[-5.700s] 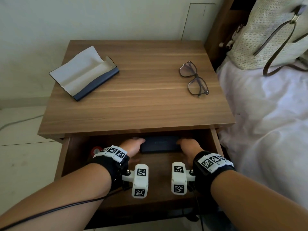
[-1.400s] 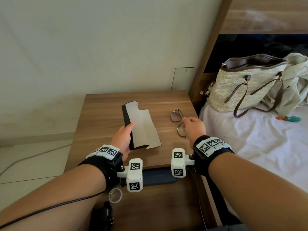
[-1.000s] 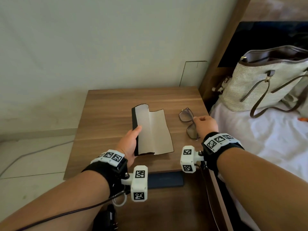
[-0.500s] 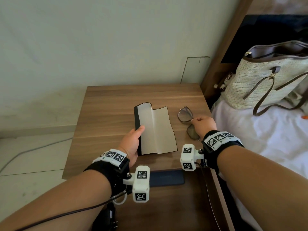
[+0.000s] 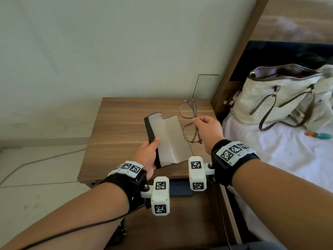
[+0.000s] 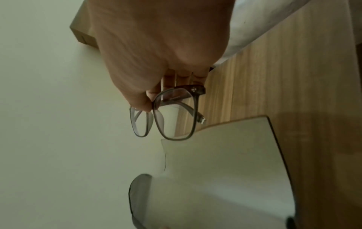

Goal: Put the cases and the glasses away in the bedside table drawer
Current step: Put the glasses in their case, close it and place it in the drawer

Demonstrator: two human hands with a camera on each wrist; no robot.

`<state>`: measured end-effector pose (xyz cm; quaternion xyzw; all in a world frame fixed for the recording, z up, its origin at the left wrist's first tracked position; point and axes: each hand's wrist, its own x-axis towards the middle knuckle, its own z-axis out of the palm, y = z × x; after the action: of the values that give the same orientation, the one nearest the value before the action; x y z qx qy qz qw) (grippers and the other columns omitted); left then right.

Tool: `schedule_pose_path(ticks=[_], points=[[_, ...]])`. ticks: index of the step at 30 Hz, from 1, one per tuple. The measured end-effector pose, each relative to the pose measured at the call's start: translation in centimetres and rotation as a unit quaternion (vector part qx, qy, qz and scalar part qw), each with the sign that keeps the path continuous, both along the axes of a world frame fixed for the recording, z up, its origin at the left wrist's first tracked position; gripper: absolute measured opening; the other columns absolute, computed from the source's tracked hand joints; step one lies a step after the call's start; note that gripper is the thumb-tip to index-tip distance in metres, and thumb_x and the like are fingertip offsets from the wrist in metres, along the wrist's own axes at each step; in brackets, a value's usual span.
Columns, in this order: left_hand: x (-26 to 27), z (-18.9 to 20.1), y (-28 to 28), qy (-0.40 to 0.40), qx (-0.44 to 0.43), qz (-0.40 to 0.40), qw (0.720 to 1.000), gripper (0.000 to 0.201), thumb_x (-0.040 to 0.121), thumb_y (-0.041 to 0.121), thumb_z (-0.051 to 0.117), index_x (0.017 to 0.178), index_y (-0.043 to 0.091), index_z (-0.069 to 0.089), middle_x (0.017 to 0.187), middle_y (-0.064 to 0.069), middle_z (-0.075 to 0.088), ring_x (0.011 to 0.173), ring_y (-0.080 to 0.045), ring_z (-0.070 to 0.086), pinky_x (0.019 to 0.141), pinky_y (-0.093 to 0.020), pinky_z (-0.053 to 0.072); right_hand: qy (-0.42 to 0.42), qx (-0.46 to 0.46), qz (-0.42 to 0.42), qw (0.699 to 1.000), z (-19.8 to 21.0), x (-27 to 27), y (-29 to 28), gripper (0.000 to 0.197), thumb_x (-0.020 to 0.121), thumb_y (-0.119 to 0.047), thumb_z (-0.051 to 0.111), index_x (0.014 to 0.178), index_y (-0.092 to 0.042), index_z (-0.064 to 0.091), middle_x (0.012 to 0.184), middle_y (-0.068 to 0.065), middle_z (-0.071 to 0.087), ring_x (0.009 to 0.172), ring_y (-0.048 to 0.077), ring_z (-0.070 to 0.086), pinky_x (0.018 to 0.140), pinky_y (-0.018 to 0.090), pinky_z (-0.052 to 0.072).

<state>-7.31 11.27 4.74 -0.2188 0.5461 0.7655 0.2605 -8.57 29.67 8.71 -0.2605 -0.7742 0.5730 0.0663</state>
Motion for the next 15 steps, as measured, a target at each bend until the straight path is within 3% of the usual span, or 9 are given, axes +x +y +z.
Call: schedule_pose_path(ticks=[8, 12, 15], points=[[3.5, 2.5, 0.3, 0.008, 0.023, 0.002, 1.000, 0.031, 0.099, 0.024, 0.051, 0.130, 0.016, 0.051, 0.118, -0.010, 0.068, 0.107, -0.029, 0.066, 0.086, -0.048, 0.056, -0.011, 0.014, 0.055, 0.998, 1.9, 4.7, -3.0, 0.011, 0.088, -0.028, 0.061, 0.088, -0.017, 0.064, 0.071, -0.004, 0.056, 0.063, 0.010, 0.049, 0.056, 0.025, 0.045], [5.5, 3.2, 0.3, 0.012, 0.027, -0.016, 0.999, 0.032, 0.099, 0.023, 0.050, 0.130, 0.015, 0.053, 0.118, -0.012, 0.069, 0.106, -0.029, 0.066, 0.076, -0.043, 0.058, -0.019, 0.032, 0.084, 0.996, 2.7, 7.0, -4.0, 0.013, 0.089, -0.028, 0.060, 0.093, -0.016, 0.064, 0.076, -0.004, 0.058, 0.067, 0.011, 0.052, 0.057, 0.023, 0.045], [6.5, 3.3, 0.1, 0.017, 0.033, -0.017, 0.999, 0.032, 0.099, 0.021, 0.051, 0.130, 0.013, 0.055, 0.117, -0.012, 0.070, 0.098, -0.026, 0.068, 0.067, -0.038, 0.058, -0.018, 0.043, 0.095, 0.994, 3.0, 8.1, -4.5, 0.009, 0.088, -0.027, 0.061, 0.086, -0.019, 0.063, 0.073, -0.005, 0.057, 0.066, 0.009, 0.052, 0.060, 0.023, 0.045]])
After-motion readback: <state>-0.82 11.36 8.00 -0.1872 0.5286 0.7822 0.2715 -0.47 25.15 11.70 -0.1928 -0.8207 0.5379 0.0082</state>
